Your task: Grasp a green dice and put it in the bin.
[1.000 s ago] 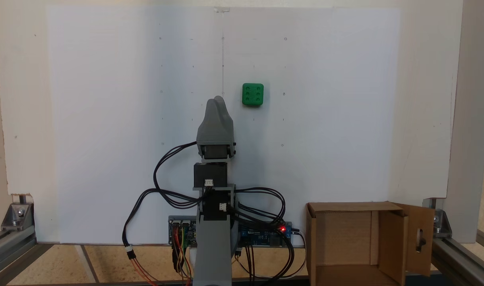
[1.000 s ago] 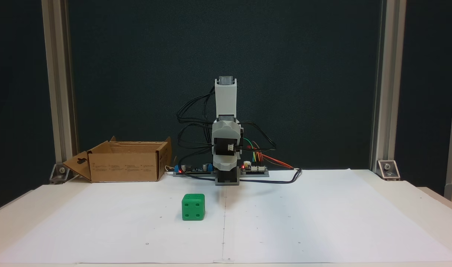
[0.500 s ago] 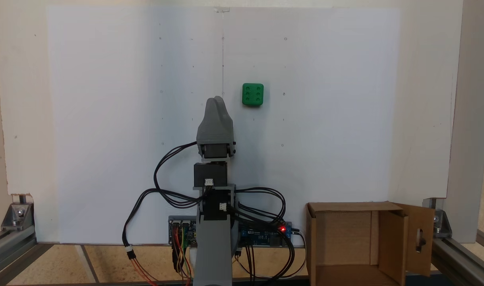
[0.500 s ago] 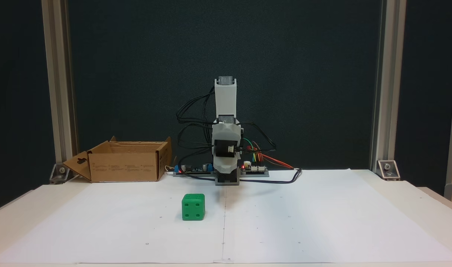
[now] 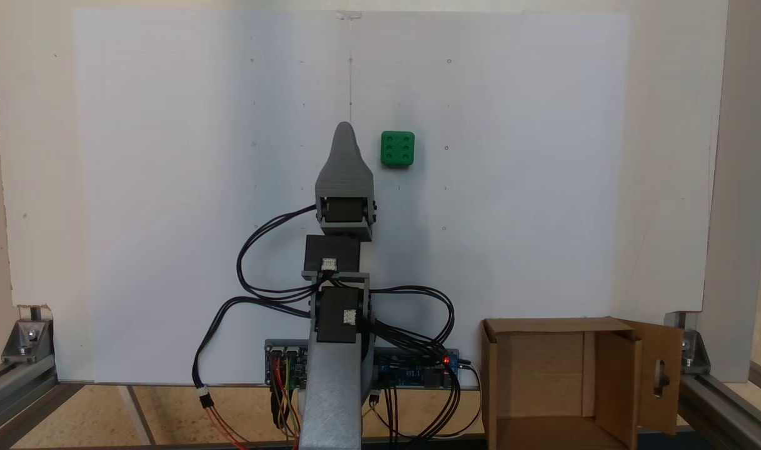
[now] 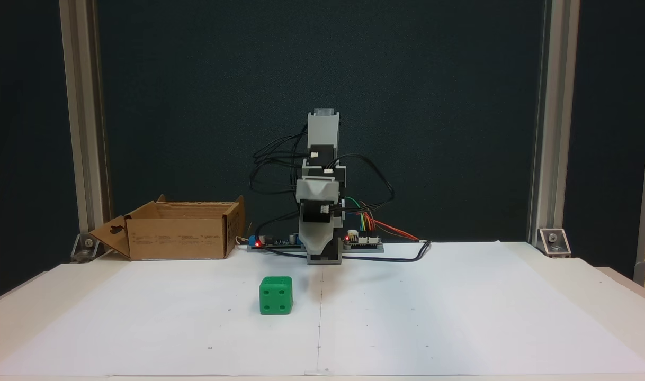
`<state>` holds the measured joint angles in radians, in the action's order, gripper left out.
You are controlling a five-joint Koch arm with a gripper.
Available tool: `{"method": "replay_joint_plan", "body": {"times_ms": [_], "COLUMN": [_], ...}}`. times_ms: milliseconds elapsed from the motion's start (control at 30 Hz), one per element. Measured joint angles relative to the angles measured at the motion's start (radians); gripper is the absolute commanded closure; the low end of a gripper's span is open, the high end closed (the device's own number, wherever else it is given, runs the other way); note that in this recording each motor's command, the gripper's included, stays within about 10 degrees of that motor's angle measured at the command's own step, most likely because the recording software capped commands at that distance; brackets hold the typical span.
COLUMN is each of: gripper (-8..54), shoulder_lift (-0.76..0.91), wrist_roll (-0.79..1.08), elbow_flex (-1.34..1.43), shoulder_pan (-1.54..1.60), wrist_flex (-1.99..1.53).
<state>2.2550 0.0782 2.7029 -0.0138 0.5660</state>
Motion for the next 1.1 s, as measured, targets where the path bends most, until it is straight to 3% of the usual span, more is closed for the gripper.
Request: {"method": "replay_joint_plan", "body": {"times_ms": [600,1100], "gripper": [2.5,2.3], "shoulder_lift": [0.000,0.000], "wrist_roll": [-0.055,-0.071], "elbow_flex": [-0.160,-0.693], "shoulder_pan": [-0.011,-0.126], "wrist_flex": [-0.514,-1.368]}}
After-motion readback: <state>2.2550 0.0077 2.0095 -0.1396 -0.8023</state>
